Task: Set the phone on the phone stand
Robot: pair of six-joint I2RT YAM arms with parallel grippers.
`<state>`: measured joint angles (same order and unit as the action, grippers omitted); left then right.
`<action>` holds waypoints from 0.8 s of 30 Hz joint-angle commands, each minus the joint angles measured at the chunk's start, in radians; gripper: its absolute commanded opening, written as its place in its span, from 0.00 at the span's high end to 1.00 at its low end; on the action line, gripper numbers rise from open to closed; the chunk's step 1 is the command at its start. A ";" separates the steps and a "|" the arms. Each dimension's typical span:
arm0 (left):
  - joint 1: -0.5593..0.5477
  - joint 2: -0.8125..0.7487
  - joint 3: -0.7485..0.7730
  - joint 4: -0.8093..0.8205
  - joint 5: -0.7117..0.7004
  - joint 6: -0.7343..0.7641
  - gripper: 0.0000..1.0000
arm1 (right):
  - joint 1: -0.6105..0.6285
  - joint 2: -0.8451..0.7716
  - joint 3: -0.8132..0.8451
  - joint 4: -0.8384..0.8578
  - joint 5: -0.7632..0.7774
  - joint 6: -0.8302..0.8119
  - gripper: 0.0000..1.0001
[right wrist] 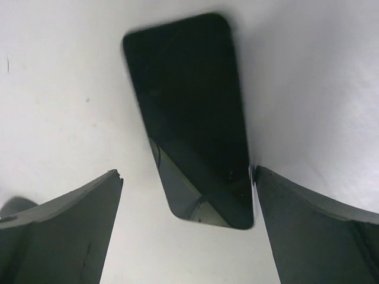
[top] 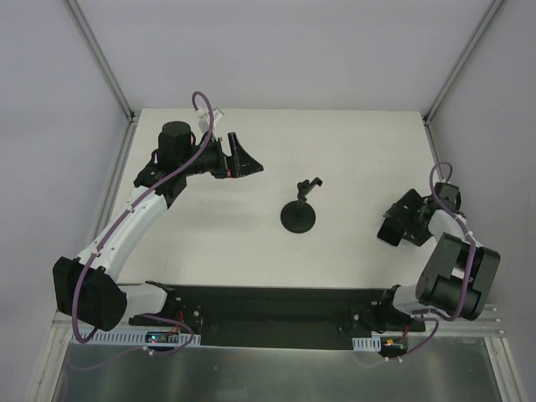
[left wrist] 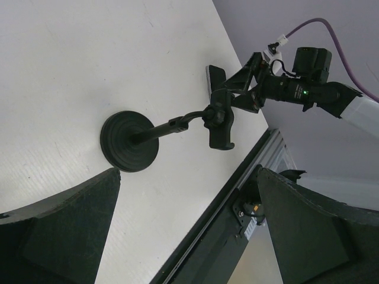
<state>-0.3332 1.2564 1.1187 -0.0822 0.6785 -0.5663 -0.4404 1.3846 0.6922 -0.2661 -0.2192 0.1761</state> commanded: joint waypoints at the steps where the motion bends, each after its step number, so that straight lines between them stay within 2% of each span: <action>1: -0.003 -0.028 -0.003 0.045 0.015 0.002 0.02 | 0.123 -0.033 0.053 -0.106 0.029 -0.029 0.04; 5: -0.001 -0.022 0.000 0.045 0.026 -0.004 0.02 | 0.177 -0.036 0.096 -0.166 0.208 -0.030 0.04; 7: -0.001 -0.026 0.000 0.045 0.018 0.000 0.02 | 0.192 -0.021 0.128 -0.218 0.251 -0.011 0.04; 12: -0.003 -0.028 -0.002 0.045 0.015 0.003 0.02 | 0.197 0.152 0.320 -0.375 0.253 0.094 0.04; 16: -0.003 -0.026 -0.002 0.045 0.015 0.003 0.02 | 0.209 0.325 0.478 -0.554 0.345 0.140 0.04; 24: -0.001 -0.034 0.000 0.045 0.010 0.006 0.02 | 0.209 0.419 0.518 -0.532 0.328 0.148 0.02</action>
<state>-0.3332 1.2560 1.1183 -0.0811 0.6781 -0.5659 -0.2367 1.7744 1.1633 -0.7246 0.0807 0.2932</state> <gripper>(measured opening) 0.981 0.971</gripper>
